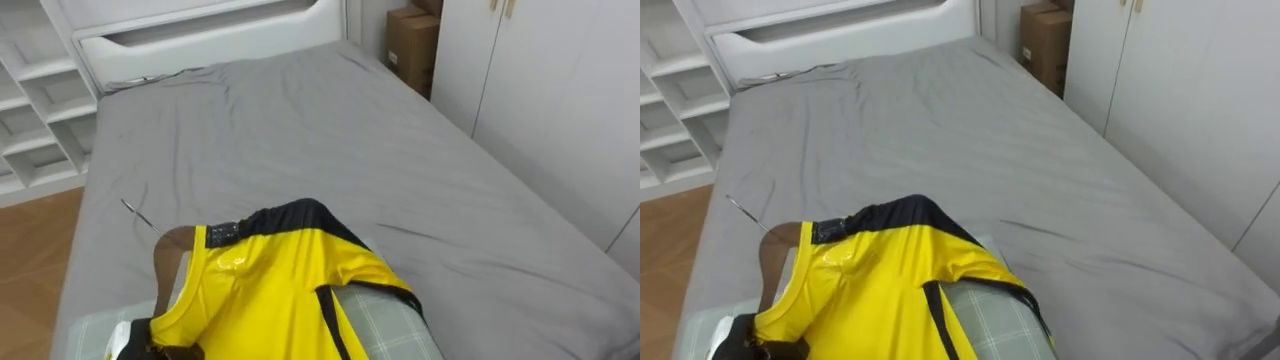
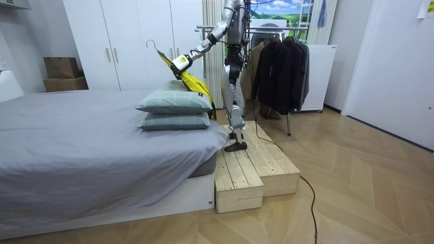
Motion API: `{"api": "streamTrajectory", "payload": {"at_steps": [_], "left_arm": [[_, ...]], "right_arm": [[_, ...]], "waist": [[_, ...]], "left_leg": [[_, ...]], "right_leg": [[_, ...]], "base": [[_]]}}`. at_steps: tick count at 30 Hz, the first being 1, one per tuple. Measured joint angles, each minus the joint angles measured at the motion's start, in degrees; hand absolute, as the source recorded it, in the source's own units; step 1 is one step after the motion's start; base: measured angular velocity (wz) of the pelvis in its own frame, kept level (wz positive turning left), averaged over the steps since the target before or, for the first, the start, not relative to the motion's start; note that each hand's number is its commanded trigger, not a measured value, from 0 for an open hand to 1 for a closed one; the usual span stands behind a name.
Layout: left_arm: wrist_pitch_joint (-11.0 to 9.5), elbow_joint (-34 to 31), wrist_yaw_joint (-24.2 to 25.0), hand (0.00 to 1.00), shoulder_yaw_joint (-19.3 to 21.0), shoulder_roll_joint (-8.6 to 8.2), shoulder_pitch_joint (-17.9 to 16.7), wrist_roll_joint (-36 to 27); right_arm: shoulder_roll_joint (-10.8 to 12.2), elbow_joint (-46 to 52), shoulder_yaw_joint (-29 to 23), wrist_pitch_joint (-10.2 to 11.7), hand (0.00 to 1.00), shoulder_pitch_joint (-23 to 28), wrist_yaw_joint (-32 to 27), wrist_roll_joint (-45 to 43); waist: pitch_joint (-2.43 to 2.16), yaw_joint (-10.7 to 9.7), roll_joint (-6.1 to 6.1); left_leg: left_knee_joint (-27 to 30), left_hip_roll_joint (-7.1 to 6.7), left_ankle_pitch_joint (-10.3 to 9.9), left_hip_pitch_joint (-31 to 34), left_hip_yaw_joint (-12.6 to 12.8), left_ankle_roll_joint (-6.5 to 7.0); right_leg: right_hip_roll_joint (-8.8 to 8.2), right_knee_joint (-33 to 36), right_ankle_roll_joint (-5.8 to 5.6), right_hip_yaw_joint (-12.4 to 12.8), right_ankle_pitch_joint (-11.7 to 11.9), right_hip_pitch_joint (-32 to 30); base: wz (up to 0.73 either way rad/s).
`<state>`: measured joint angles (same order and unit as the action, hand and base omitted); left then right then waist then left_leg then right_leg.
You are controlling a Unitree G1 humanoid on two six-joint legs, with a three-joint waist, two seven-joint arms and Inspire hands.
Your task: Hang clothes
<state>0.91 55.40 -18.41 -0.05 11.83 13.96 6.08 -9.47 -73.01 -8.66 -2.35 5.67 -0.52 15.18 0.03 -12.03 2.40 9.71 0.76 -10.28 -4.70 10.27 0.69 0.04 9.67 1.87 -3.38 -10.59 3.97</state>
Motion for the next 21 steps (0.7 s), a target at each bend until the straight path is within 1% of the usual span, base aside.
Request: {"api": "streamTrajectory", "payload": {"at_steps": [4,9,12,15,18,21], "left_arm": [[0.0,-1.6,0.1,1.00,0.0,0.23,0.0,-0.1],[0.0,-3.2,0.1,1.00,0.0,0.36,0.0,-0.1],[0.0,-5.4,0.1,1.00,0.0,0.92,0.0,-0.1],[0.0,-7.6,0.1,1.00,0.0,1.20,0.0,0.5],[0.1,-9.8,0.1,1.00,0.0,2.05,0.0,1.0],[0.3,-12.2,0.0,1.00,0.0,2.71,0.0,1.0]], "right_arm": [[0.1,-1.4,0.1,0.1,0.00,-2.0,0.5,0.3],[0.1,-2.6,0.0,1.1,0.00,-2.8,0.7,-0.1],[0.0,-2.6,0.0,1.1,0.00,-2.8,0.6,-0.6],[-0.2,-2.7,-0.1,1.1,0.00,-2.8,0.6,-2.0],[-0.3,-2.7,-0.3,1.1,0.00,-2.7,0.4,-3.1],[-0.4,-2.7,-0.8,1.0,0.00,-2.3,-0.1,-4.0]], "waist": [[-0.01,0.0,0.02],[0.02,-0.1,0.02],[0.08,-0.1,0.11],[0.30,-0.1,0.50],[0.50,-0.1,0.87],[0.37,-0.1,1.09]], "left_leg": [[-0.2,0.01,0.0,0.0,0.2,0.00],[-0.2,0.01,0.0,0.0,0.1,0.00],[-0.2,0.01,0.0,-0.2,0.0,0.00],[-0.4,-0.02,0.0,-0.5,0.1,-0.01],[-0.4,-0.04,0.0,-0.5,0.3,-0.01],[-0.3,-0.04,0.0,-0.4,0.4,-0.01]], "right_leg": [[0.05,-0.1,0.00,0.0,0.0,0.1],[0.07,-0.1,0.00,0.0,0.0,0.5],[0.07,-0.1,0.00,0.1,0.0,0.6],[0.05,-0.1,0.00,0.0,0.0,0.8],[0.04,-0.2,-0.02,0.2,0.0,0.7],[0.04,-0.1,-0.02,0.1,0.0,0.3]], "base": [[0.00],[0.00],[0.00],[0.00],[0.00],[0.00]]}}
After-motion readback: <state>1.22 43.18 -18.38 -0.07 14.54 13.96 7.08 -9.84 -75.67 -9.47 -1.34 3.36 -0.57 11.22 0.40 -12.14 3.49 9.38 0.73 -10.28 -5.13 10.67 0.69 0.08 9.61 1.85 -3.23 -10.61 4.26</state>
